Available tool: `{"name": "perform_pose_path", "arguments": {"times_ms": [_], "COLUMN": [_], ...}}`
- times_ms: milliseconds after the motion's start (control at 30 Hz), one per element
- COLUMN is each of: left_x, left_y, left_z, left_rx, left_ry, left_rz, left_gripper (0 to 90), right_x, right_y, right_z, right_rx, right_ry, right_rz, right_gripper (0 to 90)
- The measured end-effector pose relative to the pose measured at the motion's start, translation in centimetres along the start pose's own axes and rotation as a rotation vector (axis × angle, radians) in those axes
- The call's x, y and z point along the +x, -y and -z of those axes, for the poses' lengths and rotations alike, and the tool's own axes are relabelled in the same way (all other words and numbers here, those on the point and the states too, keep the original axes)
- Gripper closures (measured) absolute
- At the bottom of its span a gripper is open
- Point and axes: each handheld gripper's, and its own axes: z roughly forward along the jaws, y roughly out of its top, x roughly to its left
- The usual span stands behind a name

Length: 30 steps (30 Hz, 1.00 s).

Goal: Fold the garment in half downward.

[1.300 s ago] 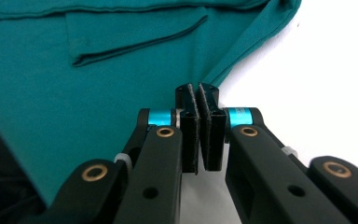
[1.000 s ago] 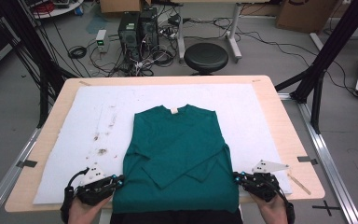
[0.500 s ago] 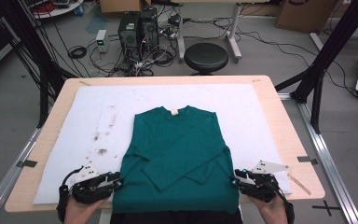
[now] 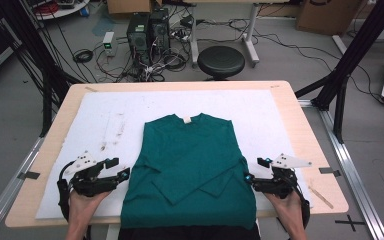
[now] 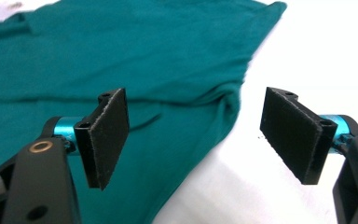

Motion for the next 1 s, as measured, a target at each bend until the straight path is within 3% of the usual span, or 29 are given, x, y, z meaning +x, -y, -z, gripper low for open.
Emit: {"name": "perform_pose_path", "arguments": {"times_ms": [167,367,533,767,833,933,1000], "left_x": [1.1,1.6,2.0,2.6,2.8,3.2,3.4], "left_y": [-1.2,-2.8,-4.2,-6.3,-7.0,-8.0,-8.4], "left_z": [-0.9,-2.2,-3.6,-5.3,-5.9,-6.9,-7.4], "left_rx": [-0.010,0.033,0.066,0.064,0.082,0.110,0.127], "left_ry": [-0.021,-0.050,-0.058,-0.066,-0.073,-0.040,-0.047], "left_rz": [-0.009,-0.050,-0.056,-0.077,-0.076,-0.050,-0.060], "left_gripper": [35.4,34.0,33.4,31.6,31.2,31.2,31.2], "right_x": [-1.6,-2.9,-3.7,-4.3,-4.4,-4.3,-4.4], "right_y": [-0.8,-2.0,-2.6,-2.6,-2.5,-2.5,-2.5], "right_z": [-0.9,-1.9,-2.9,-3.6,-3.9,-4.3,-4.4], "right_rx": [-0.015,-0.020,-0.007,-0.009,-0.004,0.006,0.010], "right_ry": [0.027,0.082,0.127,0.164,0.173,0.178,0.180], "right_rz": [-0.040,-0.035,-0.030,-0.054,-0.055,-0.042,-0.039], "right_gripper": [23.6,25.1,24.6,24.1,24.2,24.9,25.6]}}
